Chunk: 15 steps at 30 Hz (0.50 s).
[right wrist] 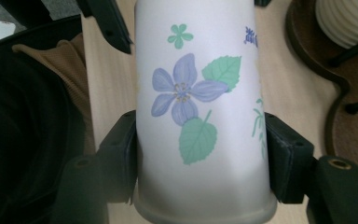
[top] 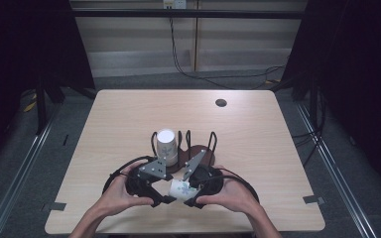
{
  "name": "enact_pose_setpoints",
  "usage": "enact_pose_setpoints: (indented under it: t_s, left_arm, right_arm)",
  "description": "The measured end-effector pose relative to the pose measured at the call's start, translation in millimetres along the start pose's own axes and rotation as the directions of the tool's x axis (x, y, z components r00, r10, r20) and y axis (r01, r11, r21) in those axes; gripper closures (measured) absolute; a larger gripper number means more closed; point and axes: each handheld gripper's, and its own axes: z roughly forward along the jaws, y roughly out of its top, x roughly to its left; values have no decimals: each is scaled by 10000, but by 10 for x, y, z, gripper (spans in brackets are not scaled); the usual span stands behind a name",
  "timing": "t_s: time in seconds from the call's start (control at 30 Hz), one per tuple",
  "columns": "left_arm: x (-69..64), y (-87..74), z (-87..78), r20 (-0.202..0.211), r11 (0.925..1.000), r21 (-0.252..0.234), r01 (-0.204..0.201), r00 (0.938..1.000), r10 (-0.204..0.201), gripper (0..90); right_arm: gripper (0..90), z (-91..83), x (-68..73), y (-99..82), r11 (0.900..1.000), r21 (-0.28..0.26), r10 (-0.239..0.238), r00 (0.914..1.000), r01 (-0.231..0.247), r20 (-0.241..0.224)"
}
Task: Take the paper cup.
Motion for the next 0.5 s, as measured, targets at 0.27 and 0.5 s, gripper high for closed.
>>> enact_pose_setpoints:
  t_s: [0.27,0.5]
  left_arm:
    - [-36,0,21,132,9995,195,-259,9996,257,341]
    - [-28,2,31,424,9997,72,-213,9989,210,326]
  right_arm:
    - [370,39,19,2,9999,62,-102,9998,103,-172]
    - [369,34,16,13,9998,-151,-140,9992,134,-383]
